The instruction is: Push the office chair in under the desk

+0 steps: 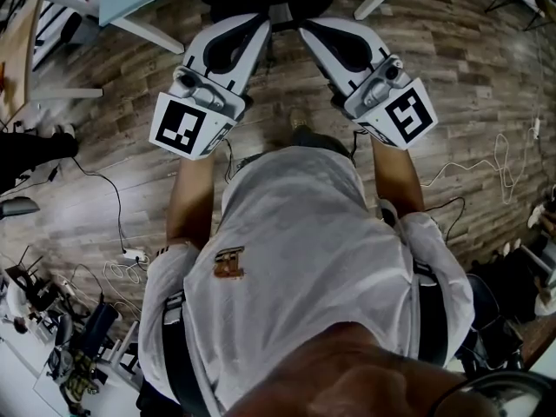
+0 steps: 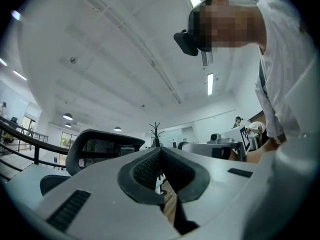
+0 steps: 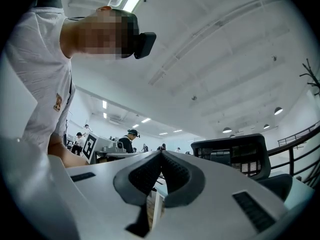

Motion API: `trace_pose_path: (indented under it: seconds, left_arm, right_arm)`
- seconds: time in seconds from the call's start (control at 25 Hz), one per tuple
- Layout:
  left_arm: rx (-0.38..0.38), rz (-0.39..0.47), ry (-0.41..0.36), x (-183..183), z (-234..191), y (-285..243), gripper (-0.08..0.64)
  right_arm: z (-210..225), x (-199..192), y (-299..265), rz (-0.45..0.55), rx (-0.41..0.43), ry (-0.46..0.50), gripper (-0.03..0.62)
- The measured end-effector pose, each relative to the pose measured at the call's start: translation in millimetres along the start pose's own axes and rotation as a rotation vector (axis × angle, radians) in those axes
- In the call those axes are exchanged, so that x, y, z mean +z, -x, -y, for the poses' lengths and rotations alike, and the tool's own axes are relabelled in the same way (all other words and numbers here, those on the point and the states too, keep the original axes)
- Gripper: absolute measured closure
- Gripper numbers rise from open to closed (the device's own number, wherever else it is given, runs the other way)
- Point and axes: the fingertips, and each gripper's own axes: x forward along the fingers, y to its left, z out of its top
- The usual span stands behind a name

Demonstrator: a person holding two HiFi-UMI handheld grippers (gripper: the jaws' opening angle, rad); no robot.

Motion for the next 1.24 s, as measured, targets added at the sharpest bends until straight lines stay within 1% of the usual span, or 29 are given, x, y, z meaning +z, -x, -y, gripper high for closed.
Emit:
trace_pose_path:
  seconds: [0.64,1.0,1.24]
  left_arm:
    - [-0.017,-0.004,-0.013,-2.1,-4.2,4.7,0.541]
    - [-0.022,-0.002,-0.011,-3.9,-3.1,7.3,0.541]
    - [-0.024,0.010,-0.009,-4.8,-5.2,-0.4,0.541]
  right_arm:
    - [-2.3,-11.6,-4.9,-0.035,-0.011,-0.010,0.559]
    - [-3.5,-12.1,-3.5,-0.031,-0.011,-0.011,0.560]
    - [4.9,-12.7,-4.5,-0.026,-0.011,-0.014,0.560]
